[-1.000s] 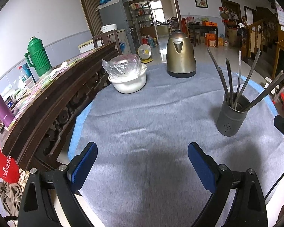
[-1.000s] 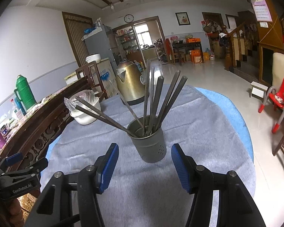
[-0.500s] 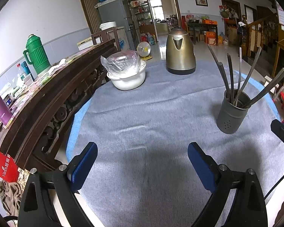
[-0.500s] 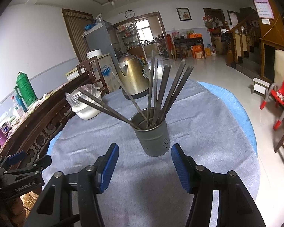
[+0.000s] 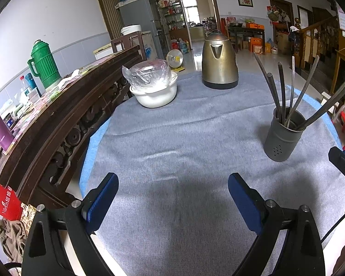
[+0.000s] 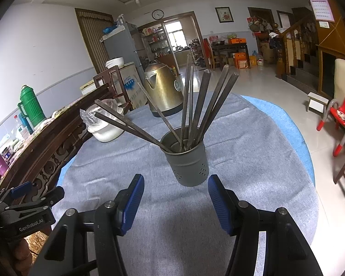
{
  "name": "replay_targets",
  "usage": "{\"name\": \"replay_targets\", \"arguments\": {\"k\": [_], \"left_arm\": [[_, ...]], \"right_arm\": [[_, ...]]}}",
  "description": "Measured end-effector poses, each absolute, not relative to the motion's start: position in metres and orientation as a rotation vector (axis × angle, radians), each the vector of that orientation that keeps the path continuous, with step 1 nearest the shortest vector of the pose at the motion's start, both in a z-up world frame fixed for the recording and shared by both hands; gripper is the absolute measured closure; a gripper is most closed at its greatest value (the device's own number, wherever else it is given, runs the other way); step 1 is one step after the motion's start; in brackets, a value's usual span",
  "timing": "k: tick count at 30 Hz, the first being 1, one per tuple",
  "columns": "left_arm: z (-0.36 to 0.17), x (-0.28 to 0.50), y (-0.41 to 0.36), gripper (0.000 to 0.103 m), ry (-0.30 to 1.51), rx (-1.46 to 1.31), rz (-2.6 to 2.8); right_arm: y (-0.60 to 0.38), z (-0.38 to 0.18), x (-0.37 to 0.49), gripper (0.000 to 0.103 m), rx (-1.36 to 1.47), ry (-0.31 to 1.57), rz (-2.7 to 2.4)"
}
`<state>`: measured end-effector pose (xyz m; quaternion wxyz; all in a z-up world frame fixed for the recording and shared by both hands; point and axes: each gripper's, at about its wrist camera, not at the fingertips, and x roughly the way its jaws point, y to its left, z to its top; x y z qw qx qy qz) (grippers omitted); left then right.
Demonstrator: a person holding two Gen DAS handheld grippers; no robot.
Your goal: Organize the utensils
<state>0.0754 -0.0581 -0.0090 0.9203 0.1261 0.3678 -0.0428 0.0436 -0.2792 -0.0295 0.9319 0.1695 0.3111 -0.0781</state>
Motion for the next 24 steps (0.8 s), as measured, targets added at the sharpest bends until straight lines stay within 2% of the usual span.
{"name": "replay_targets", "arguments": {"k": [24], "left_arm": [[-0.0074, 0.0705, -0.0503, 0.007, 0.749, 0.232, -0.099]], "right_arm": [[-0.2713, -0.0276, 0.0426, 0.040, 0.335, 0.637, -0.163]]}}
